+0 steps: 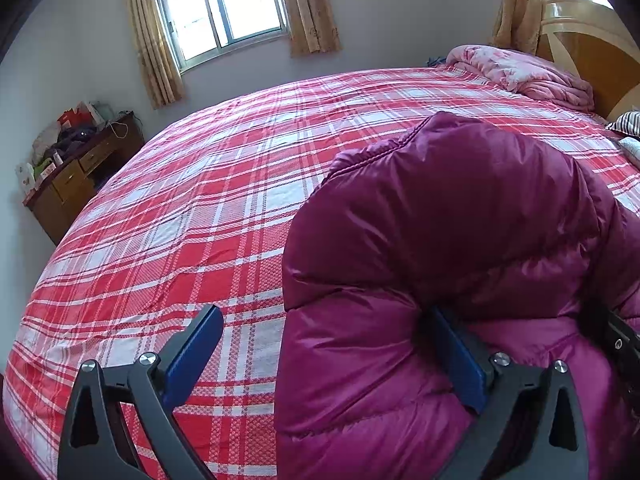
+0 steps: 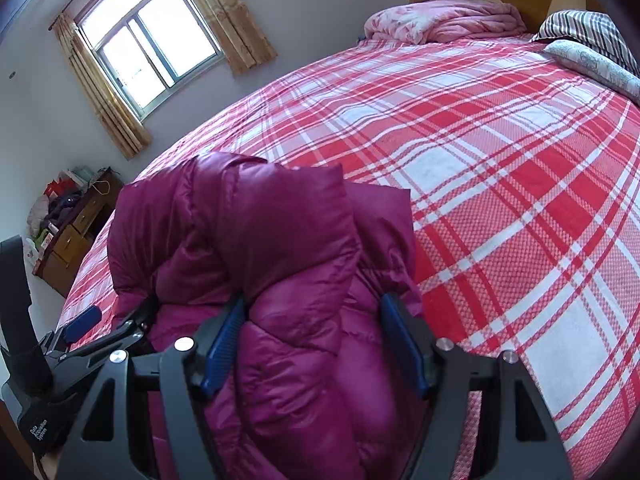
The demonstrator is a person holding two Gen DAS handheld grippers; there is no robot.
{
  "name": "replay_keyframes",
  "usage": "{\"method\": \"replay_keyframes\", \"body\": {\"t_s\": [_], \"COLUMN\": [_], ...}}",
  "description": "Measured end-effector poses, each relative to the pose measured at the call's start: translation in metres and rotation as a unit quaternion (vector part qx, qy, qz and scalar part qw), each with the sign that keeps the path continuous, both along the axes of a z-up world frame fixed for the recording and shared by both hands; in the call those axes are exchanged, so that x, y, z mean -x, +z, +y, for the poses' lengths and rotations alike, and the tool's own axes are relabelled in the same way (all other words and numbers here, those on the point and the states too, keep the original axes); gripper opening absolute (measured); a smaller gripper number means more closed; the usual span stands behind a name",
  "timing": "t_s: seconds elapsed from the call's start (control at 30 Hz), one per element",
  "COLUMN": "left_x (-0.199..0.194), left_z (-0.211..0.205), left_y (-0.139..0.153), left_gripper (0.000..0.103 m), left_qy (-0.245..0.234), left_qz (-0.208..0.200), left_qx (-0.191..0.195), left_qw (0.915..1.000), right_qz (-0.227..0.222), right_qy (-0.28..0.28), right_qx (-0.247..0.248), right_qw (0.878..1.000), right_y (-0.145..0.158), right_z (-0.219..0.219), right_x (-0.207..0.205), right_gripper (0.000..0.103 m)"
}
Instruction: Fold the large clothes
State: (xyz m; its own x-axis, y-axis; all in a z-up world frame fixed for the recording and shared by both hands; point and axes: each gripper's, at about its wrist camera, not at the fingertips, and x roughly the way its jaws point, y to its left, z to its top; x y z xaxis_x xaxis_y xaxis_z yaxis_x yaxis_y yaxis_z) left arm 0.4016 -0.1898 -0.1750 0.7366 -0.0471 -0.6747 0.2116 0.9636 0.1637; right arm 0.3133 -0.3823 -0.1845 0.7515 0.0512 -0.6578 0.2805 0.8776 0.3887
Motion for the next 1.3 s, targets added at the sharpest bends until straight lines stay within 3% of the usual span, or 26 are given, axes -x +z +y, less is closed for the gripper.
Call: {"method": "replay_keyframes", "body": {"t_s": [1.3], "left_x": [-0.004], "left_z": [0.002], "left_y": [-0.01], "left_gripper": [0.102], "left_qy": [-0.003], "left_qz": [0.012], "left_qx": [0.007], "left_qw": [0.9999], "right_qz": [0.017], "right_qy": [-0.001], "right_qx": [0.023], "right_qw": [1.0], "right_y": [-0.005], "right_z": [0.003], "right_x": [-0.005], "right_gripper": [0.073]}}
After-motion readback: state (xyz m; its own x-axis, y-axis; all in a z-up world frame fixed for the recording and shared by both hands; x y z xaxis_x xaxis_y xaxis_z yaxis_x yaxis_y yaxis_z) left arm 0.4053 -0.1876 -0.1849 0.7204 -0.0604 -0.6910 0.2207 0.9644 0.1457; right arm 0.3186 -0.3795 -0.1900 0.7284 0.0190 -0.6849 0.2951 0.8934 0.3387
